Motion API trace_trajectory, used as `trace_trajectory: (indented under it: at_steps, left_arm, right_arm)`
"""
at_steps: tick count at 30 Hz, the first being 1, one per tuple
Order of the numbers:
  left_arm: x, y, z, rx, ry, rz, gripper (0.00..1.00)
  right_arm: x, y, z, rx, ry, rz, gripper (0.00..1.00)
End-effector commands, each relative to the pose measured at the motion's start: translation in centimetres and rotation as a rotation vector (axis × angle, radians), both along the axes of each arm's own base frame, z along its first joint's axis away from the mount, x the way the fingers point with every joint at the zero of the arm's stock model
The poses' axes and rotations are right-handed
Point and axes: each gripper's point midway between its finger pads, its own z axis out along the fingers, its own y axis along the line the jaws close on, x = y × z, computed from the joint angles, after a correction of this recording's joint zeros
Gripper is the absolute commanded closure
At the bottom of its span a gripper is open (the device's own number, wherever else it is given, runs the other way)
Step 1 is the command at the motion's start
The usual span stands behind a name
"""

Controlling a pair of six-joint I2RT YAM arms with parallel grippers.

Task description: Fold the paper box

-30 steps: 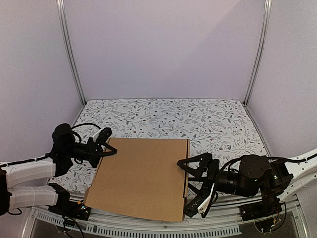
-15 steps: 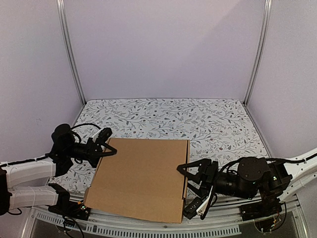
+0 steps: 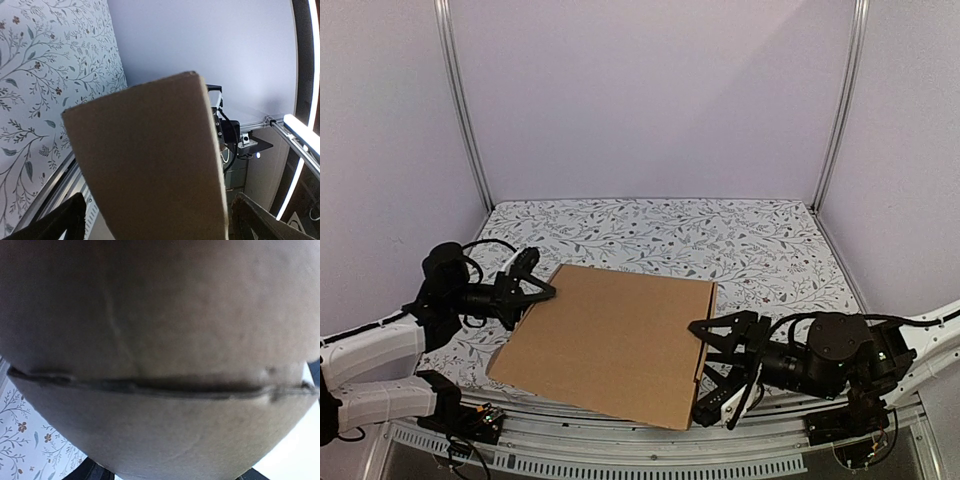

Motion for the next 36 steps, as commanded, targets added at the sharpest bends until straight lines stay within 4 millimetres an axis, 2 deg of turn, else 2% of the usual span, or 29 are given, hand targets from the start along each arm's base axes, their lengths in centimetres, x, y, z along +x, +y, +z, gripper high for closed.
trace_trajectory:
  at_steps: [1,5,8,16,25,36]
  left_arm:
    - [1.2,0.3,-0.6,0.109,-0.031,0.068,0.0]
    - [2.4,1.9,-2.0,0.317,-0.111,0.161,0.0]
    - [3.3,2.9,-1.3,0.396,-0.198,0.227,0.0]
    - [4.0,3.7,0.8,0.422,-0.327,0.277,0.0]
    - [4.4,5.7,4.0,0.431,-0.494,0.433,0.0]
    - [5.1,5.0,2.8,0.416,-0.497,0.429,0.0]
  right_arm:
    - [0.6,-1.0,0.9,0.096,0.158,-0.08,0.61]
    - [1.0,-2.0,-0.2,0.11,0.264,-0.148,0.61]
    - [1.2,-2.5,-1.1,0.14,0.342,-0.184,0.61]
    - [2.3,-3.3,-3.2,0.234,0.597,-0.239,0.62]
    - [4.5,-3.3,-4.8,0.351,0.892,-0.238,0.66]
    - [6.3,-2.6,-6.4,0.453,1.102,-0.193,0.69]
